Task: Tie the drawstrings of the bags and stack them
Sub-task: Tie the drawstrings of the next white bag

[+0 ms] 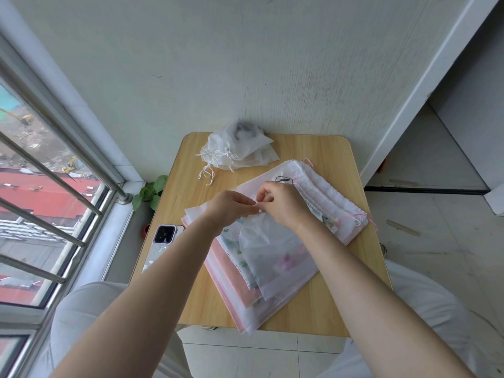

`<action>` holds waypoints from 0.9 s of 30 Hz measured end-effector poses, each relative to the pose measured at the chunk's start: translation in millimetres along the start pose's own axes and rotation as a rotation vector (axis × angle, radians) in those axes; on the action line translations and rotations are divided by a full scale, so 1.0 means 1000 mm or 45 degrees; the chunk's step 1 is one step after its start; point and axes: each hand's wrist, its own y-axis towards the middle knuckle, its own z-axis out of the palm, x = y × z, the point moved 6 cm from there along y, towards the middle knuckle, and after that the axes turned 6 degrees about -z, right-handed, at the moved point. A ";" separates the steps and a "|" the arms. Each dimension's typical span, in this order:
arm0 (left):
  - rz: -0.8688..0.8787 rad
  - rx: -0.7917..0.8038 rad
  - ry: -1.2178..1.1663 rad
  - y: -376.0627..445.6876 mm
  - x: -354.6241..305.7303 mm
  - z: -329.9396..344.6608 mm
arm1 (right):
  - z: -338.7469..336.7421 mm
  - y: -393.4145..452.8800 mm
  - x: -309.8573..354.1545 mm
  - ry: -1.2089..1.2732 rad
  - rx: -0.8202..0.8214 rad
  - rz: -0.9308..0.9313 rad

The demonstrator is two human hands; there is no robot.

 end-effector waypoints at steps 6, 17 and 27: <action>0.109 -0.097 0.376 0.000 -0.007 0.004 | 0.000 -0.001 -0.002 -0.092 0.034 0.012; 0.351 -0.226 0.803 -0.005 -0.014 0.015 | 0.007 0.001 -0.003 -0.225 0.359 0.057; 0.669 -0.495 0.671 -0.016 -0.017 0.009 | 0.013 -0.009 -0.026 0.660 0.547 0.601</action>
